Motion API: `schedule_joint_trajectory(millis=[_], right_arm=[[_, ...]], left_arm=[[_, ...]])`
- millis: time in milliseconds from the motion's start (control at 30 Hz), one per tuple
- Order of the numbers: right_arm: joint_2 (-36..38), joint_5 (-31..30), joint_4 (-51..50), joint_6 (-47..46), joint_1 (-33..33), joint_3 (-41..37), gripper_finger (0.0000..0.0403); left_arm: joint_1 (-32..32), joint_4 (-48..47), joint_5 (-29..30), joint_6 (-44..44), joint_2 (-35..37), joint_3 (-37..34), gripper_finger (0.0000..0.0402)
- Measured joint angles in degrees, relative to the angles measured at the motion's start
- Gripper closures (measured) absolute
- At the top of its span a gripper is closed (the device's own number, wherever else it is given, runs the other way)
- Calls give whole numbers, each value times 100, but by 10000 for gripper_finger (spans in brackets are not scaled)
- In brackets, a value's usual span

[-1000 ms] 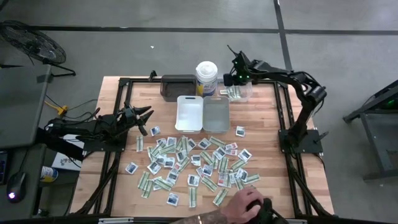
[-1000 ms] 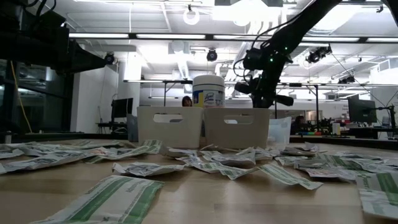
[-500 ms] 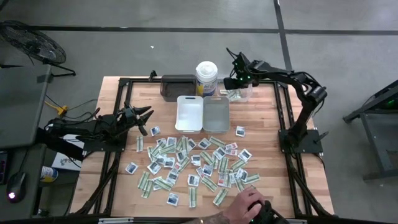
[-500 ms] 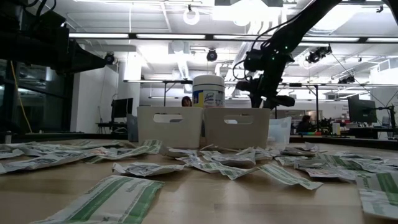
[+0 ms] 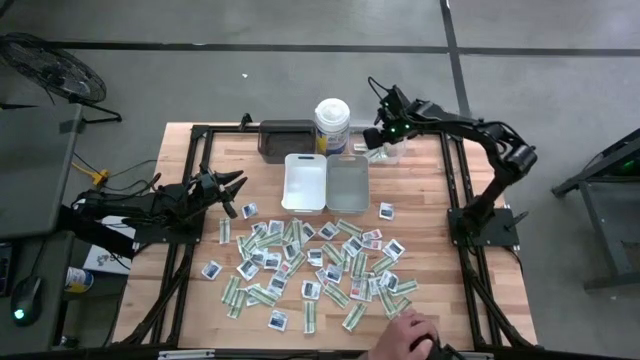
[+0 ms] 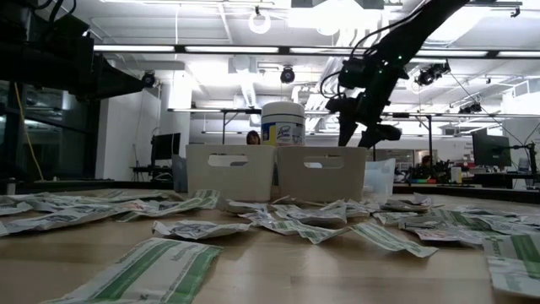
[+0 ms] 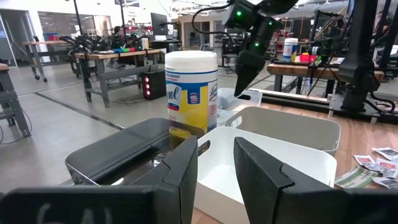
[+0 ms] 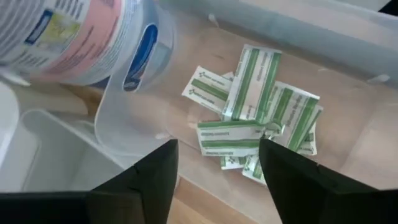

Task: Pick & Place First Aid Supplies
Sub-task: Put the wipe into the gray bin

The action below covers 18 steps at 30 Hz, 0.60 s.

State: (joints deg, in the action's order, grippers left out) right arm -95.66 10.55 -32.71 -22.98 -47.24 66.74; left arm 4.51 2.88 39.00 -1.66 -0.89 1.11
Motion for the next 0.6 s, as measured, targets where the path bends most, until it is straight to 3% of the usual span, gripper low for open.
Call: schedule_joint_trajectory(millis=[600], right_arm=[[1022, 151, 663, 398, 488, -752, 180]], left_arm=[[2, 0, -1, 1, 2, 1, 300]])
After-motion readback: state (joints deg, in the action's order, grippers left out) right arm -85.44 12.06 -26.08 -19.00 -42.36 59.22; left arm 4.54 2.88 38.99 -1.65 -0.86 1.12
